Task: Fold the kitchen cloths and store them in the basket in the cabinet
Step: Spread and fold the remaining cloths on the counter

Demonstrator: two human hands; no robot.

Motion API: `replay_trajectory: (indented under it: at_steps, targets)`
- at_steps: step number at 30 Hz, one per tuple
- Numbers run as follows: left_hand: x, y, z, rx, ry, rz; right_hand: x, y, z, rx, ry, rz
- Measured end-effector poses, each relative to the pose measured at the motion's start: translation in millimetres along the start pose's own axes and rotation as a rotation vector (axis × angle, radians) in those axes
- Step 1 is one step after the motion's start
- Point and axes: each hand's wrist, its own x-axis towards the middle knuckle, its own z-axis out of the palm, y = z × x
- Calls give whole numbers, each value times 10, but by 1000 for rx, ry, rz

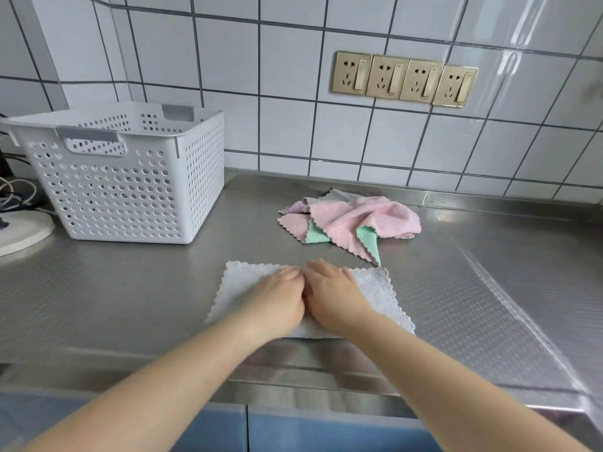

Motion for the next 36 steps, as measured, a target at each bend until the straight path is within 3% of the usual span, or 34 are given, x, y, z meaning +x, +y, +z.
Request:
replay_trajectory:
  at_steps: [5,14,16,18,20,22,24,28,36]
  targets:
    - [-113,-96,120,127,-60,-110,-91,102,141,-57,-6,31]
    - [-268,-436,-55,107,-102,-196,-365,683,-22,-67,-130,201]
    - [-320,-393,-102,85,-23,-143,-380,714,-46,-80,-134,232]
    - [-425,-270,-129,59,134,33,-345,676,-82,-128,-100,231]
    - [-541,-79,-138,48,243,239,-282,576,-118,-134,-9,135]
    - [-644,106,-123,21,247,326,-204,427,-127,-58,66,-31]
    - [-711,215,-108,46,225,327,-122,269,-114,-2,19,-117]
    - [-796,175,-115,103,180,292,-20,145,-103,-45,-195,-77]
    - [-995,-166,-220,111,94,246,-299,272,-263,-106,-149,-138]
